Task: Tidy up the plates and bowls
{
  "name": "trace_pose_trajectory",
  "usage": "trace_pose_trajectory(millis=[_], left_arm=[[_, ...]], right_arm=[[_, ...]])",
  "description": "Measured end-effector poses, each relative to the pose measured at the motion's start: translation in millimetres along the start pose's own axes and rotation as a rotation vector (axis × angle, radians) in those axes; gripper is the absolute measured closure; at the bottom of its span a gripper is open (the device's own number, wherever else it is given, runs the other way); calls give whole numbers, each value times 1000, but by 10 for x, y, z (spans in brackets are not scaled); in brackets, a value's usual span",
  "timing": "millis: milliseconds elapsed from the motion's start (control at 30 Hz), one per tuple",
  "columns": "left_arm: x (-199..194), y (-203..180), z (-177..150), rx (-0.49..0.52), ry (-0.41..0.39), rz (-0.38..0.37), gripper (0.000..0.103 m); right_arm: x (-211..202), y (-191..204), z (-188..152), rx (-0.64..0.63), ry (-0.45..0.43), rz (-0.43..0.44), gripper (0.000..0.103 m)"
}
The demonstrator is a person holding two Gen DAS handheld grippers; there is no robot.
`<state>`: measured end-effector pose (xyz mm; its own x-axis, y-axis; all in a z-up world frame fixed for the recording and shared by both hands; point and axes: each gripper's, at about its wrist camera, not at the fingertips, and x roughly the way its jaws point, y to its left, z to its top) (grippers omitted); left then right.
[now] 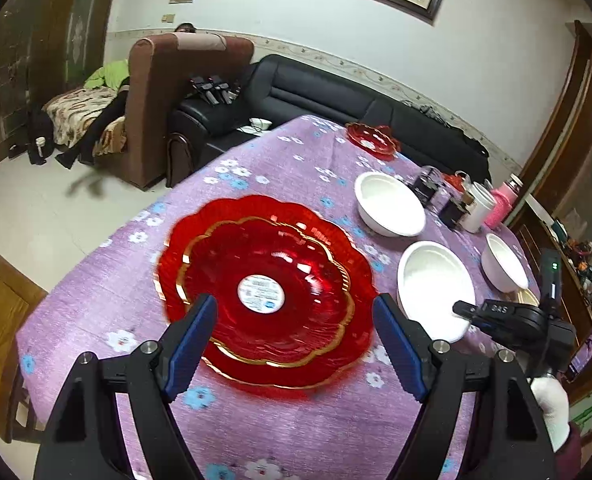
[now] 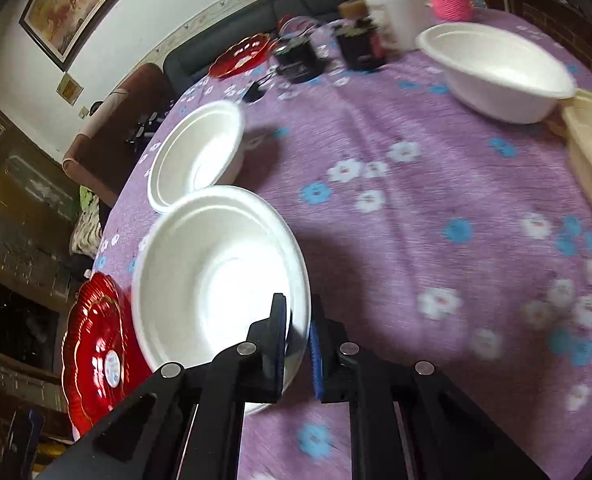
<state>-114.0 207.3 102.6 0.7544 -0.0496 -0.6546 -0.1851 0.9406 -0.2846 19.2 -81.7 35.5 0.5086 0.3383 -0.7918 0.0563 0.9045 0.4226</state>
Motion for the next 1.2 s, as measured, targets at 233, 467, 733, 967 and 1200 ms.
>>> trace_pose_trajectory(millis=[233,467,733,967,1200], left_arm=[[3,-363,-84,68,13,-15,24],[-99,-365,-46,71,20,-31,24],[-1065,1363,108,-324,-210,426,24],[-1613,1931,-48,-493,-287,559,24],[-862,1110,100,-251,-162,360,23]], right_arm=[[-295,-182,-140,-57,-78,13,49],[-329,-367,-284,-43,-199,5,44],[-392,-541,-363,-26,-245,83,44],[-340,-615,-378,15,-213,102,42],[-347,-563,-391,-14,-228,76,42]])
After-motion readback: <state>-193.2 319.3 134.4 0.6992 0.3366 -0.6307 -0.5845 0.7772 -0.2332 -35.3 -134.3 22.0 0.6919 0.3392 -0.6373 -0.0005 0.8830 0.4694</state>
